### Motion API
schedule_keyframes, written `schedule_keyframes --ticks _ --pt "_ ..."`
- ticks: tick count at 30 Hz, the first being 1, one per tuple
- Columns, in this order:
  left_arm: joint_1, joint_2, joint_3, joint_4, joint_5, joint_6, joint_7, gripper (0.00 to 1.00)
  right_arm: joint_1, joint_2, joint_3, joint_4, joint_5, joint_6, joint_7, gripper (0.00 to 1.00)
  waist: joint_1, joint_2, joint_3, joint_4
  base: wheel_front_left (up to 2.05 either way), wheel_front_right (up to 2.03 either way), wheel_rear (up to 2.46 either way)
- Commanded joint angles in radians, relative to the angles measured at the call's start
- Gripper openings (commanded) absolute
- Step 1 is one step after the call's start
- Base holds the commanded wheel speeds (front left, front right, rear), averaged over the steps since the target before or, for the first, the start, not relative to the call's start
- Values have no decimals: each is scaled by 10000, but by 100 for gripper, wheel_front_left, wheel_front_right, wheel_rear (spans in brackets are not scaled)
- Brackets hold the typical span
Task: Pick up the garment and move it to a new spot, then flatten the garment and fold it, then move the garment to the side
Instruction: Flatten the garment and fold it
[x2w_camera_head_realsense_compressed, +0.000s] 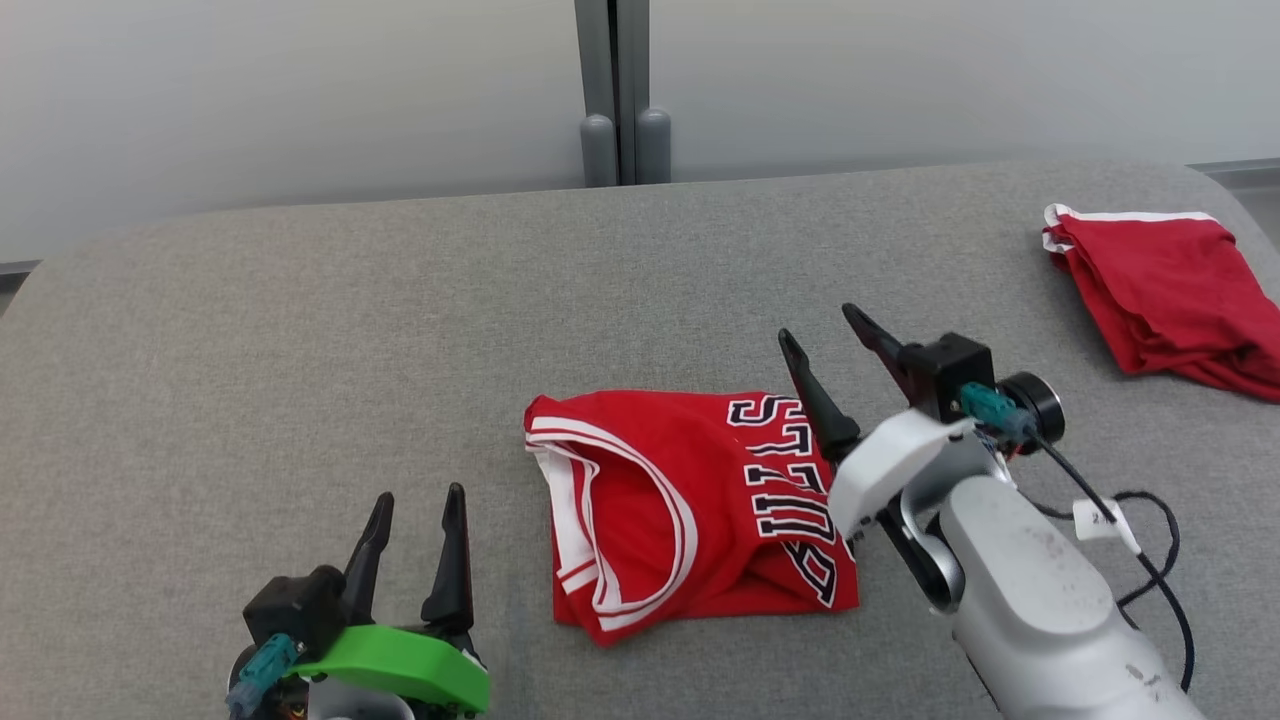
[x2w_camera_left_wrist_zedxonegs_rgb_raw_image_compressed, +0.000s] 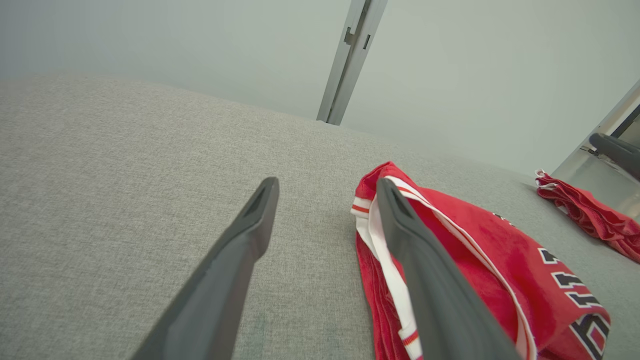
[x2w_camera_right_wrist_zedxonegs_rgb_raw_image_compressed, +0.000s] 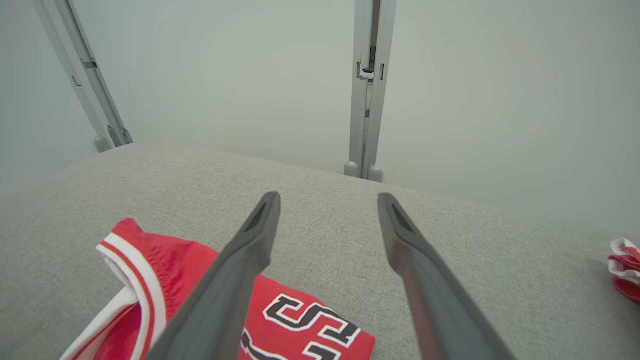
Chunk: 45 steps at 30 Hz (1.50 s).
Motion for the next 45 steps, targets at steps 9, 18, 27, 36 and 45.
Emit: schedule_keyframes --ticks 9,18,27,36,45 --pt "373 27 9 -122 -211 79 -31 100 2855 45 -173 -1796 -1199 -2 -49 0 0 -1 64 141 0 0 0" --pt "110 26 43 -147 -168 72 -31 100 2928 43 632 -1373 -1398 -4 -50 0 0 -1 381 542 0 0 0" --pt "-101 26 -14 -123 -226 80 -31 100 2118 41 2135 241 -679 -4 25 0 0 -1 739 1179 0 0 0" --pt "-232 25 -22 -154 -307 100 -31 100 1289 39 3888 493 559 -4 67 0 0 -1 959 1636 0 0 0" --pt "-306 26 -67 -165 -342 107 -31 100 883 37 5515 517 1372 -4 418 0 0 -1 1100 1869 0 0 0"
